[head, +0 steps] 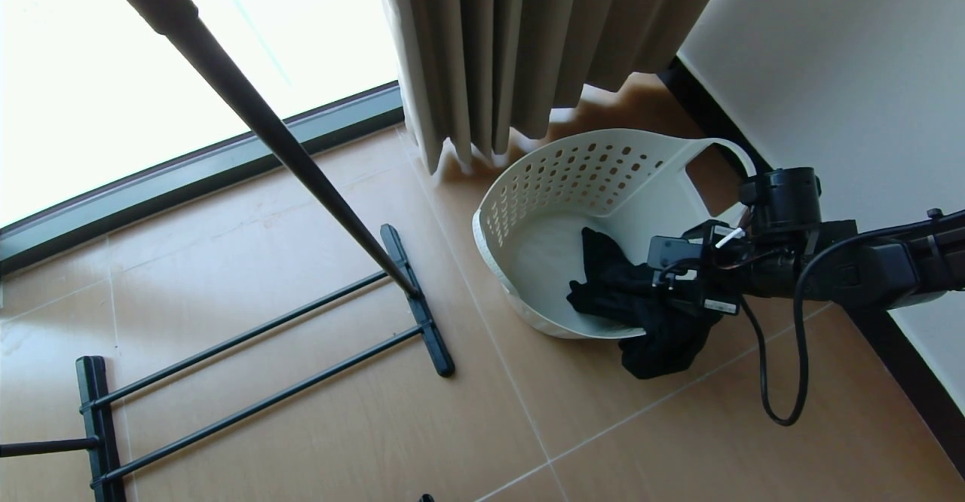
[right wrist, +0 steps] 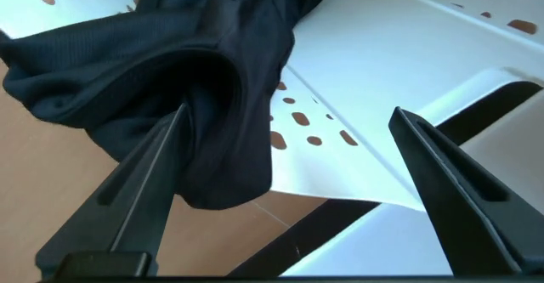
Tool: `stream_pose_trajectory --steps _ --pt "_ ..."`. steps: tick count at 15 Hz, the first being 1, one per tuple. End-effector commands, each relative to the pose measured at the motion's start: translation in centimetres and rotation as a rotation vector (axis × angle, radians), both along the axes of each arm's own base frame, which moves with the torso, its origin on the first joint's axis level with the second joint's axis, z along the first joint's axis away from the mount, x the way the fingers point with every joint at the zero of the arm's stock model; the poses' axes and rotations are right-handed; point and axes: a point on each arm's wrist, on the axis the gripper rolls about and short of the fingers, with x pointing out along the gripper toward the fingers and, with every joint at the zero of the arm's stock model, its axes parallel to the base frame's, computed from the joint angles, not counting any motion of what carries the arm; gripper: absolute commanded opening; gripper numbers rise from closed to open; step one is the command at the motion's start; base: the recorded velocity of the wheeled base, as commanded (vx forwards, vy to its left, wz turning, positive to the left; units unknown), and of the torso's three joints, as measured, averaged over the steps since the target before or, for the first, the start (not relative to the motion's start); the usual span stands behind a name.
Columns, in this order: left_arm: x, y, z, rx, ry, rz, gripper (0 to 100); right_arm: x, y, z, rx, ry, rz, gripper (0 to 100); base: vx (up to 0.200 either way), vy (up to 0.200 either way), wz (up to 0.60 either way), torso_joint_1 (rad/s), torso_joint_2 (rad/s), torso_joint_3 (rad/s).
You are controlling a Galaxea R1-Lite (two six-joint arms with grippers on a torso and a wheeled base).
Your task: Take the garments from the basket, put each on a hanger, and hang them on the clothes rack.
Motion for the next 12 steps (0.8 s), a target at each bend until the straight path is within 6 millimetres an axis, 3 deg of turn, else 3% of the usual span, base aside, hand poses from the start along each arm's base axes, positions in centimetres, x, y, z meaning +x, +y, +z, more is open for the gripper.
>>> stream_pose_trajectory --steps 1,11,12 --pt "0.0 0.0 0.0 0.000 -0.001 0.000 100 0.9 0.3 -1.2 -0.002 0.003 0.003 100 0.000 0.000 0.00 0.000 0.00 0.000" --pt "0.0 0.0 0.0 0.000 -0.001 0.000 100 2.9 0.5 -3.3 0.005 -0.011 0.002 100 0.000 0.000 0.00 0.000 0.00 0.000" --pt "0.0 0.0 0.0 0.000 -0.001 0.000 100 3.0 0.5 -3.3 0.011 -0.012 0.000 0 0.000 0.000 0.00 0.000 0.00 0.000"
